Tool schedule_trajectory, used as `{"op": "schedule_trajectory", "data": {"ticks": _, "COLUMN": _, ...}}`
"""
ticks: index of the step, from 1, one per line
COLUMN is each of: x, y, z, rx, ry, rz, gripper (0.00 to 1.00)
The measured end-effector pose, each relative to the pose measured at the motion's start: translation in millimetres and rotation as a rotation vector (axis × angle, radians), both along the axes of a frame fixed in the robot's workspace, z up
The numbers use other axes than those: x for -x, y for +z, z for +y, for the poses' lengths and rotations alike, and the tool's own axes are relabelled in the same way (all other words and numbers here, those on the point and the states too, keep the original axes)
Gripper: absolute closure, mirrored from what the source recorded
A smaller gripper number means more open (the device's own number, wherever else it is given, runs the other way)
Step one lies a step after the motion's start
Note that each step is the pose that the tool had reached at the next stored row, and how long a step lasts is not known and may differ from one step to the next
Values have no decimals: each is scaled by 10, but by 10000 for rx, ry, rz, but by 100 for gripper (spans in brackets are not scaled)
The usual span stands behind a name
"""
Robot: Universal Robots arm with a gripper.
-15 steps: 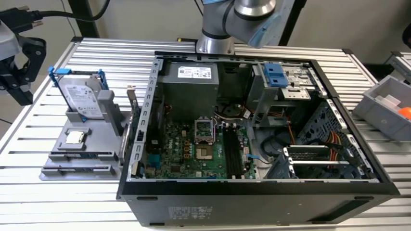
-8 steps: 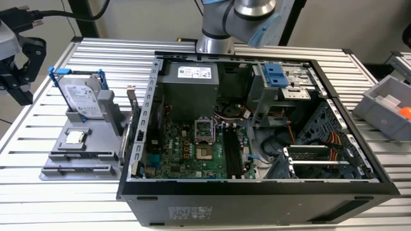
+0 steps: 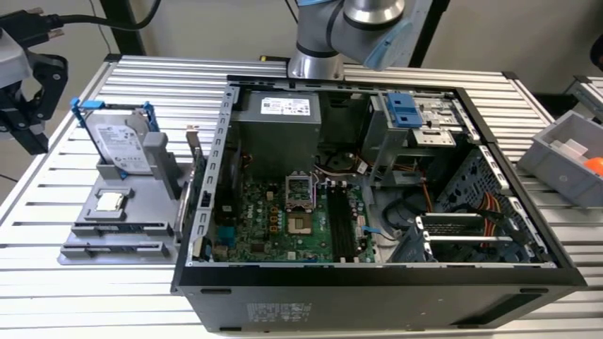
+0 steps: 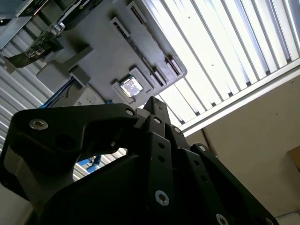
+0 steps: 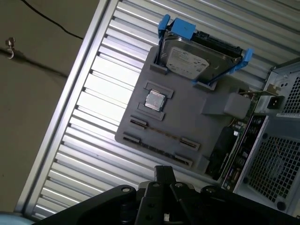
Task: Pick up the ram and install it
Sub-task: 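Pick up the ram and move it above insertion slot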
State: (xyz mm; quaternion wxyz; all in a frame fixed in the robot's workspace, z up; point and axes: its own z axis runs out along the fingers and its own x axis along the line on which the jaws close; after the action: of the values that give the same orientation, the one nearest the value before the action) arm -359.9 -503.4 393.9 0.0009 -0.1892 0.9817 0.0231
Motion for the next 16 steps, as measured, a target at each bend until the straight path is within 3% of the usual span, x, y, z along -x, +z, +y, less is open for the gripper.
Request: {"op": "schedule_trajectory", "data": {"ticks": 16, "x": 0, "y": 0, "z": 0, "rx": 0, "ry": 340, "rz": 0, "gripper": 100}}
